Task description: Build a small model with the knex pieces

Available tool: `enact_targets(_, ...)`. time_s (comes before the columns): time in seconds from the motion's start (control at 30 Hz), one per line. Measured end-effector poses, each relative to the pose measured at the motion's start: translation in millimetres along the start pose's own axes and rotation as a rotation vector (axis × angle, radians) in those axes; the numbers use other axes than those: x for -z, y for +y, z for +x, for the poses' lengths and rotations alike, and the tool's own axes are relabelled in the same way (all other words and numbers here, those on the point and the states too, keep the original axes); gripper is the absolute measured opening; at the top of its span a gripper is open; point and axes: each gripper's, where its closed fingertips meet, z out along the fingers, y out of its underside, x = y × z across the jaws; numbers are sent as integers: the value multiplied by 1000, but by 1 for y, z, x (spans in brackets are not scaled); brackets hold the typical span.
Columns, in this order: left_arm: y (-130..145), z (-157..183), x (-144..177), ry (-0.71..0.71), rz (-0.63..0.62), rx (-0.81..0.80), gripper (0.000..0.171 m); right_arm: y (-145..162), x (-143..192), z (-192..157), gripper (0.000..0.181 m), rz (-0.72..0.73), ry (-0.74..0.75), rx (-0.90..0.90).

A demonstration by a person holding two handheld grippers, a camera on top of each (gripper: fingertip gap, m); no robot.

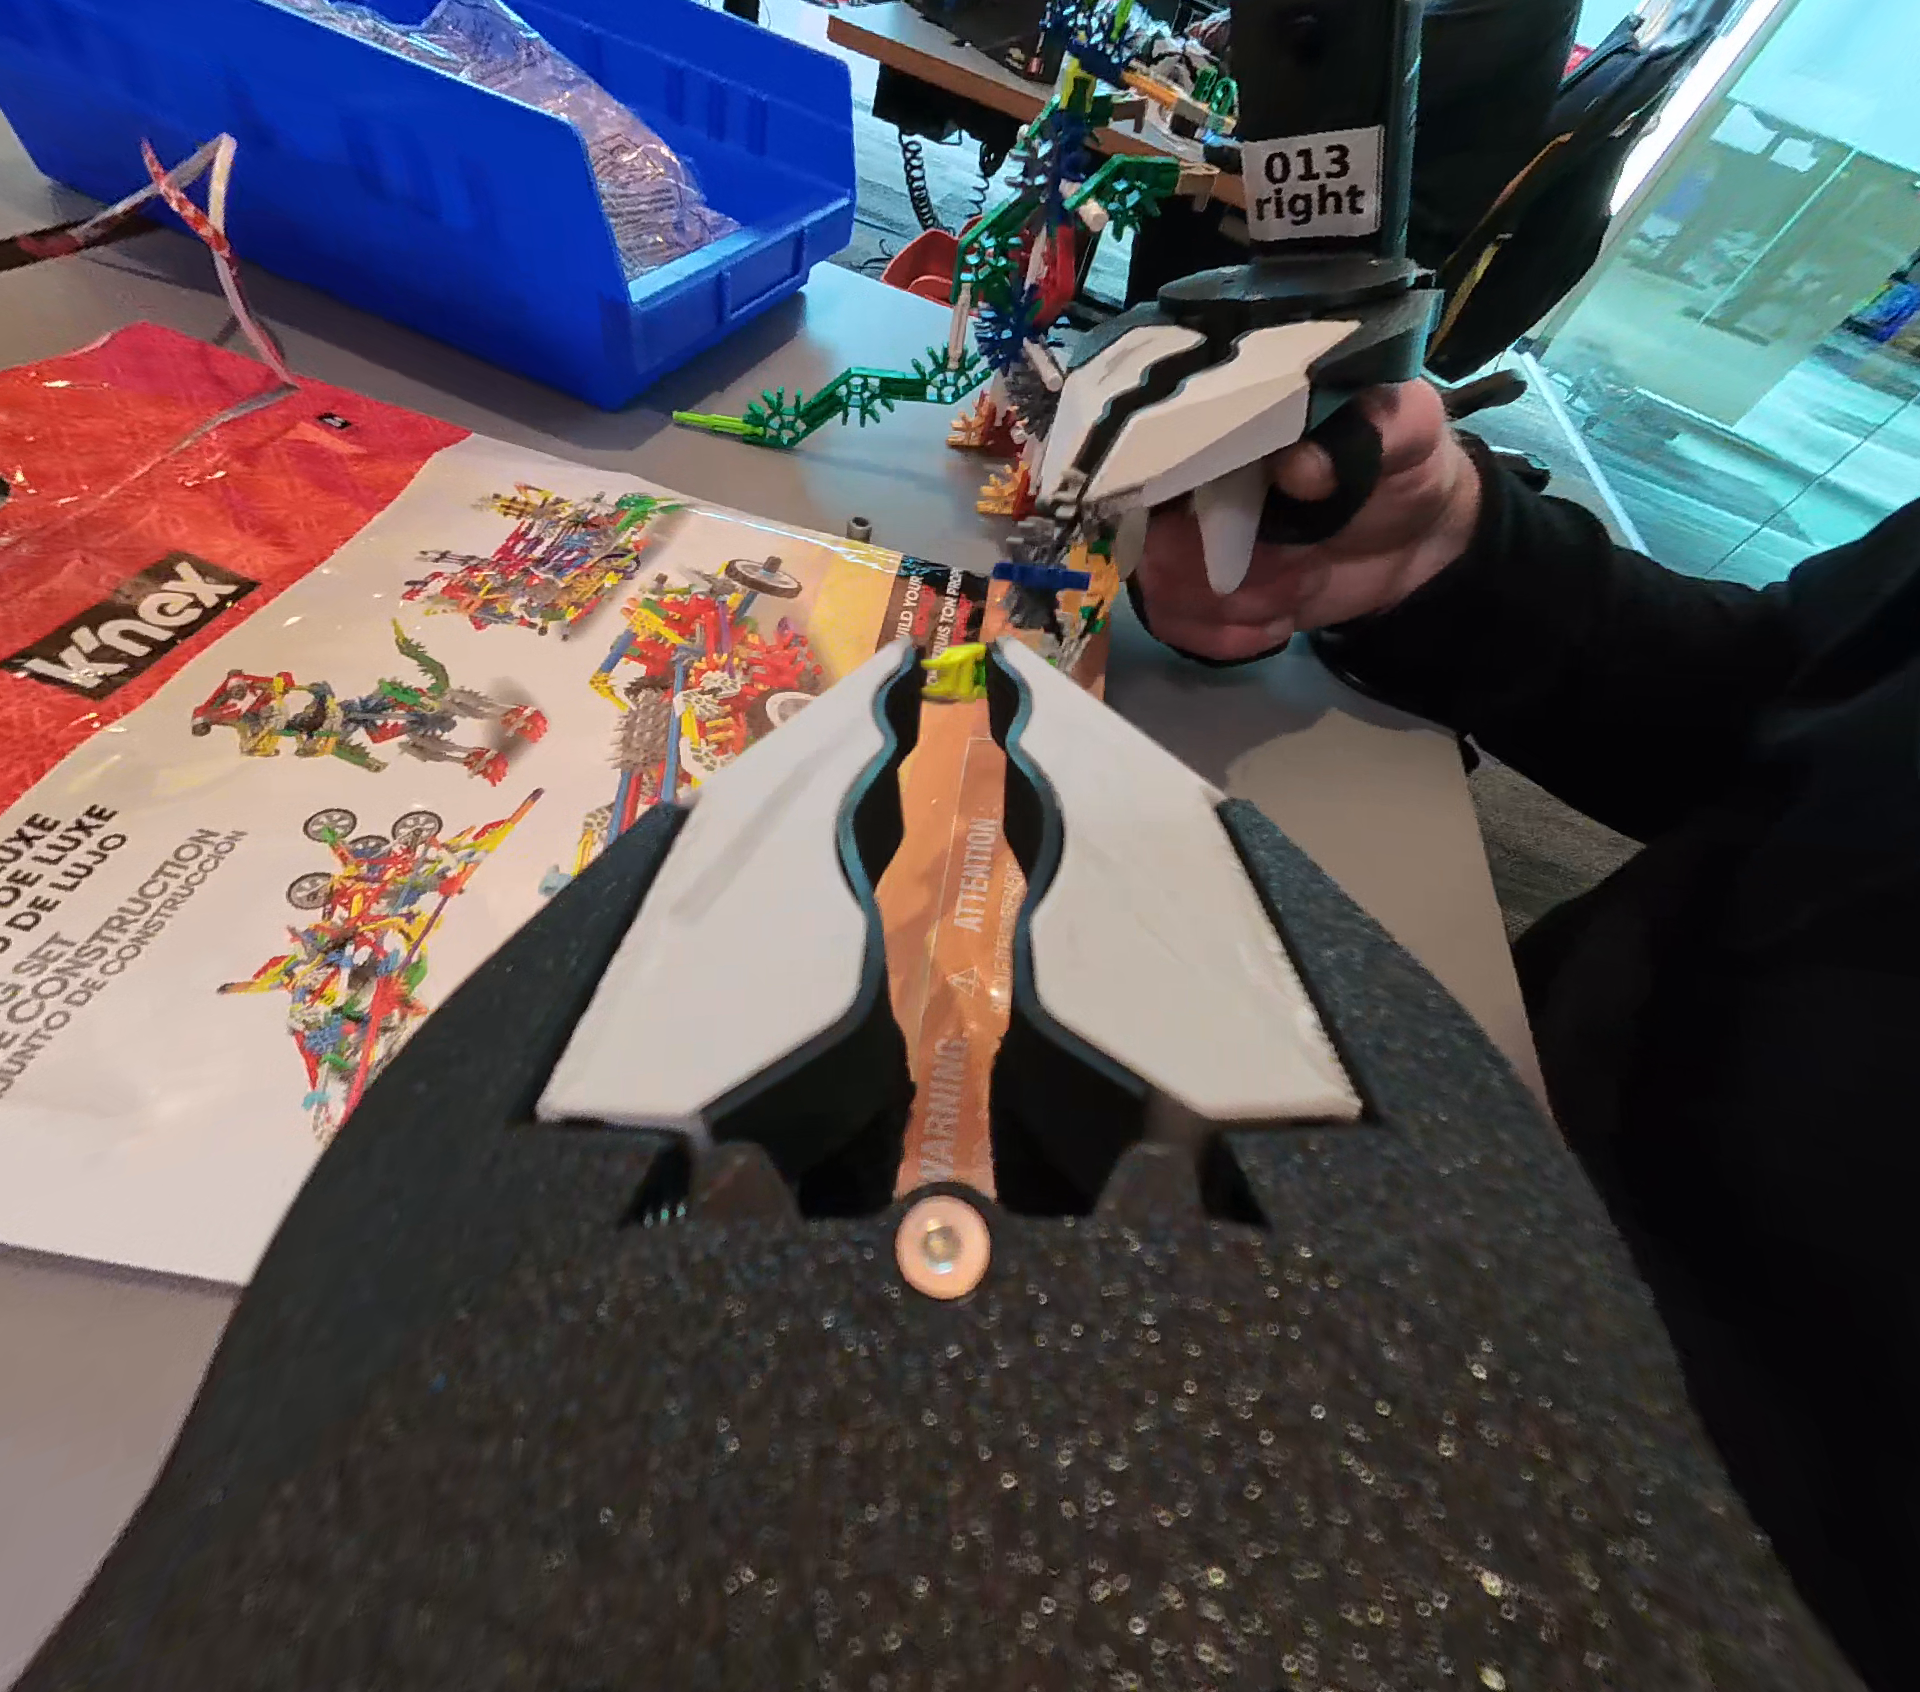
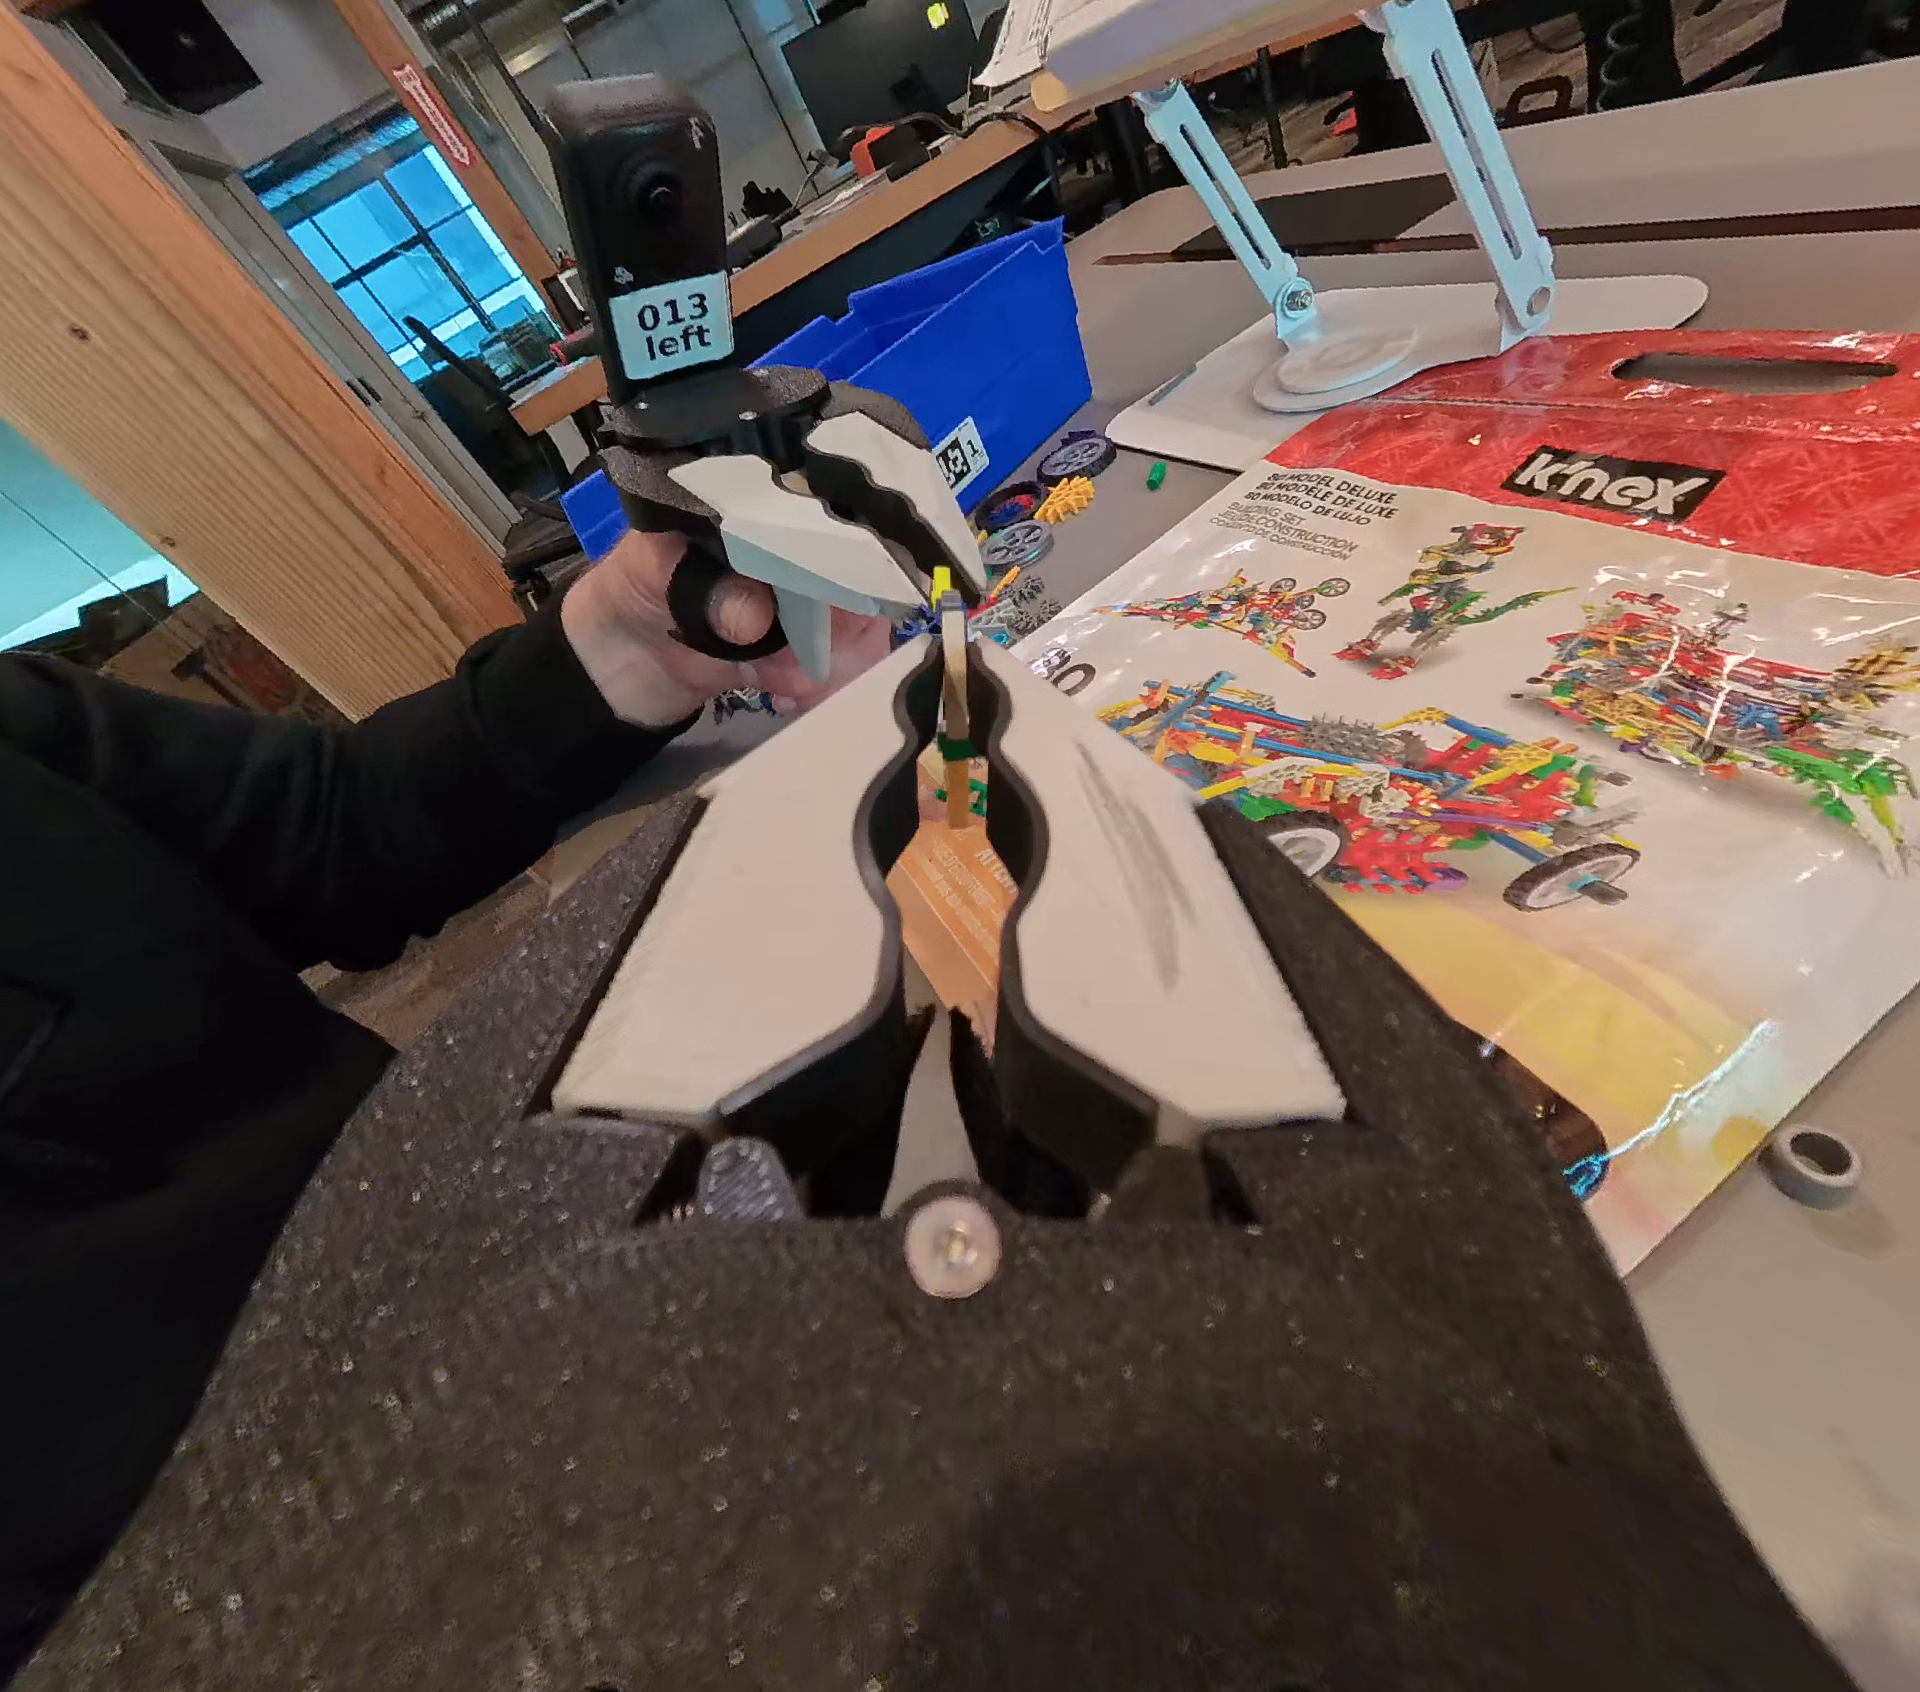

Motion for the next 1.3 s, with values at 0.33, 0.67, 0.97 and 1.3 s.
enact_targets(0.33,-17,10,5,85,106,68,3,-8,2,4,37,42,25,7)
enact_targets(0.67,-30,22,12,173,183,84,3,5,-3,-11,11,-32,-37,74)
enact_targets(0.97,-20,29,1,156,122,14,8,6,-3,-17,11,-41,-62,94)
enact_targets(1.3,-21,36,0,196,139,36,6,7,-2,-23,10,-49,-90,112)
